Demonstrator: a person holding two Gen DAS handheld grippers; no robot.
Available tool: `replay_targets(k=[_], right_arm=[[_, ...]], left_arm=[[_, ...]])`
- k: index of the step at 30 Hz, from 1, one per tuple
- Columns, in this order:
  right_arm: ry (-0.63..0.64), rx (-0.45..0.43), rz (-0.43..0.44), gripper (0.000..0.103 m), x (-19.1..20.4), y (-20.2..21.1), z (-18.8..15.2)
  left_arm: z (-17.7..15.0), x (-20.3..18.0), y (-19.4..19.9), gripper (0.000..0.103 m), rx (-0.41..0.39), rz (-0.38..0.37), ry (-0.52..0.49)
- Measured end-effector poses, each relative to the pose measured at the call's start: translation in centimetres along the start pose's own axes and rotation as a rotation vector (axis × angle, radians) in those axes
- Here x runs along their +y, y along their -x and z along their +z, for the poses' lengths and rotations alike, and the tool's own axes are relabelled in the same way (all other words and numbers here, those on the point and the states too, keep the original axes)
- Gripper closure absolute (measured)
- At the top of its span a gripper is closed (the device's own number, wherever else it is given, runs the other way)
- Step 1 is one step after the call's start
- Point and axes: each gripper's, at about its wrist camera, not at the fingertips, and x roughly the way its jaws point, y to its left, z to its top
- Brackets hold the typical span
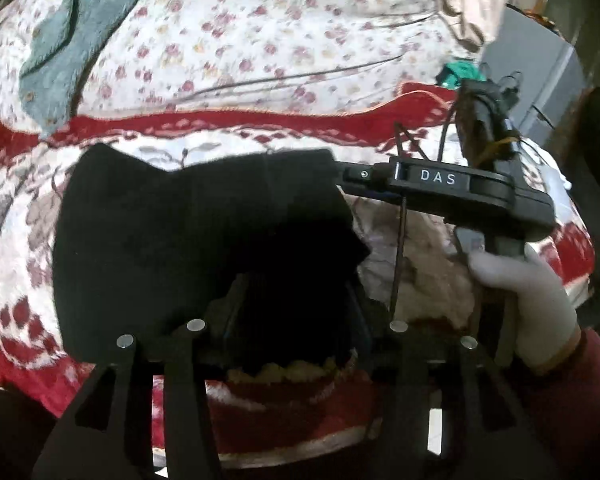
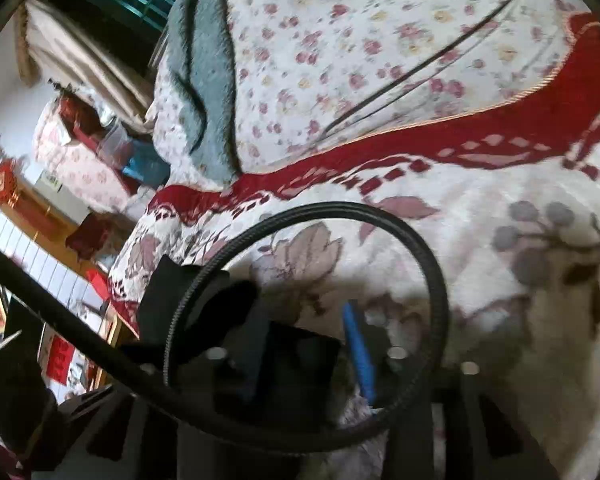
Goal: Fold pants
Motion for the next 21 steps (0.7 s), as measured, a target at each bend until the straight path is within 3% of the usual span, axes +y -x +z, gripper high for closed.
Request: replay_targets(k=[1, 4, 6, 9, 11, 14, 17, 19, 20, 21], right_arm=[[-0.005, 0.000, -0.012, 0.051, 0.0, 0.5, 0.0], [-0.005, -0.007, -0.003, 0.048, 0.5, 2.5, -0.2], [-0.003, -0.013, 0.014, 0.047, 1.0, 4.0, -0.6], [-0.016, -0.019, 0.066, 0.034, 1.9, 4.5, -1.0], [-0.055, 0.006, 0.126, 0.032, 2.4, 4.0, -1.6], [-0.085, 0.051, 0.180, 0.032, 3.3, 2.6, -2.3], [-0.078, 0.096, 0.182, 0.032, 4.4, 0.7, -2.9], [-0.034, 0.135, 0.189, 0.039, 5.4, -0.6, -3.3], [-0.007, 0.143, 0.191, 0.049, 5.7, -1.0, -3.5], [0.025, 0.151, 0.181, 0.070, 6.1, -1.5, -3.7]], left_arm=[[0.0, 0.2, 0.8, 0.058, -0.013, -0.019, -0.010], [0.3, 2.1, 3.2, 0.058, -0.045, -0.037, 0.008], [1.0, 4.0, 5.1, 0.058, -0.084, -0.021, 0.025], [1.6, 6.3, 6.5, 0.053, -0.128, 0.041, 0.036], [2.5, 8.5, 5.6, 0.053, -0.120, 0.117, 0.072], [3.1, 10.5, 4.0, 0.053, -0.085, 0.119, 0.108], [3.4, 11.9, 2.0, 0.053, -0.052, 0.145, 0.131], [3.7, 12.9, 1.0, 0.053, -0.044, 0.150, 0.151], [3.8, 13.2, 0.6, 0.053, -0.041, 0.154, 0.160], [4.1, 13.7, -0.1, 0.053, -0.032, 0.166, 0.173]])
